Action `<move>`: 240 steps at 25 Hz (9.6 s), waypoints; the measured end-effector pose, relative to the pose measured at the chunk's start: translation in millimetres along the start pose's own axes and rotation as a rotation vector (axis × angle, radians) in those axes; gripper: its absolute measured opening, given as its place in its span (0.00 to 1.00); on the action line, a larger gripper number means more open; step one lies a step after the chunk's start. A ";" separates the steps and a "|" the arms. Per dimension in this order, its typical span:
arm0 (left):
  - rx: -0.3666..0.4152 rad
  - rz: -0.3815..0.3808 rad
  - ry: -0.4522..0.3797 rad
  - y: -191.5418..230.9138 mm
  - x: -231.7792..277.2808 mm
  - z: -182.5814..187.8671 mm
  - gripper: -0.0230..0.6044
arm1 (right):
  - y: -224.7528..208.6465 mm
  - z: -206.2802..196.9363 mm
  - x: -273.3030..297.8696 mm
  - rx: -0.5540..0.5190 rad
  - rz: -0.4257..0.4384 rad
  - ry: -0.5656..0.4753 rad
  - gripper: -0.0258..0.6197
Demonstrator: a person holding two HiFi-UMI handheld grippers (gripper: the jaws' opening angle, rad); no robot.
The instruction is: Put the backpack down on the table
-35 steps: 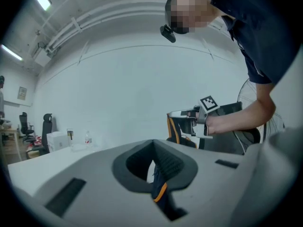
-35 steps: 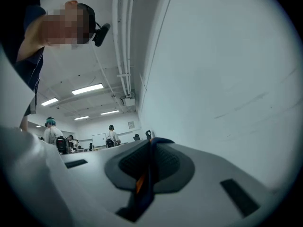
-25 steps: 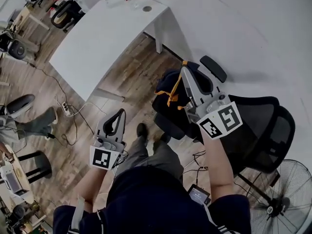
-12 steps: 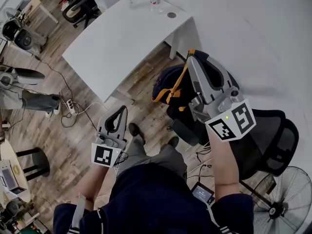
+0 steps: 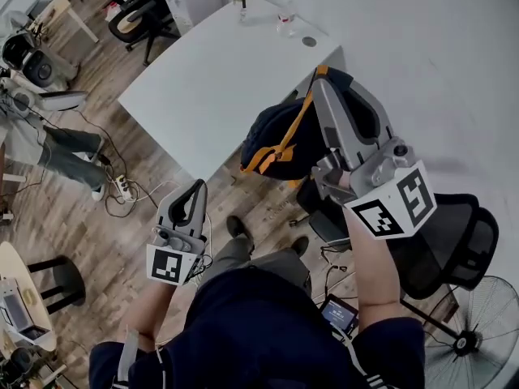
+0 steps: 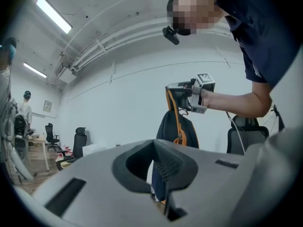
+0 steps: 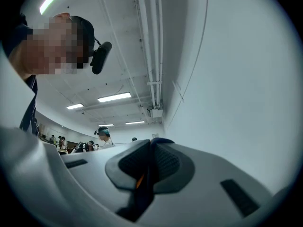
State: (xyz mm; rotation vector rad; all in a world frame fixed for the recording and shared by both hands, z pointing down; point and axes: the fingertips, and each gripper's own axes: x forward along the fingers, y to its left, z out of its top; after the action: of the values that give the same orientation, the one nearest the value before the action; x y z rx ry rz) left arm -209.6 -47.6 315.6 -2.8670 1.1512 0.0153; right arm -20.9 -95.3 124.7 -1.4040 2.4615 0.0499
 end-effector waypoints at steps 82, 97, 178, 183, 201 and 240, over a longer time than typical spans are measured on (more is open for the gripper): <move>0.059 0.402 0.175 170.9 48.2 -50.2 0.04 | -152.4 -248.7 301.1 -0.215 0.012 0.196 0.08; 0.014 0.420 0.201 174.9 63.4 -60.1 0.04 | -190.0 -313.1 293.3 -0.205 -0.032 0.310 0.08; 0.032 0.415 0.262 181.1 75.2 -86.2 0.04 | -293.3 -522.6 233.7 -0.073 -0.210 0.816 0.08; 0.058 0.411 0.239 182.0 74.8 -84.6 0.04 | -294.7 -524.7 233.3 -0.074 -0.209 0.832 0.08; 0.052 0.412 0.254 182.1 70.5 -88.7 0.04 | -301.7 -539.2 224.4 -0.044 -0.229 0.916 0.09; 0.009 0.411 0.251 178.0 75.4 -88.5 0.04 | -295.4 -521.9 192.6 -0.068 -0.241 0.896 0.17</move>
State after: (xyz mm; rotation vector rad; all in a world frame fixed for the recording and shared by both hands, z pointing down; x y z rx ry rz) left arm -279.0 -232.6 393.9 -2.6231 1.7602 -0.3405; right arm 9.4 -503.5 603.4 -2.0668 2.9172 -0.6980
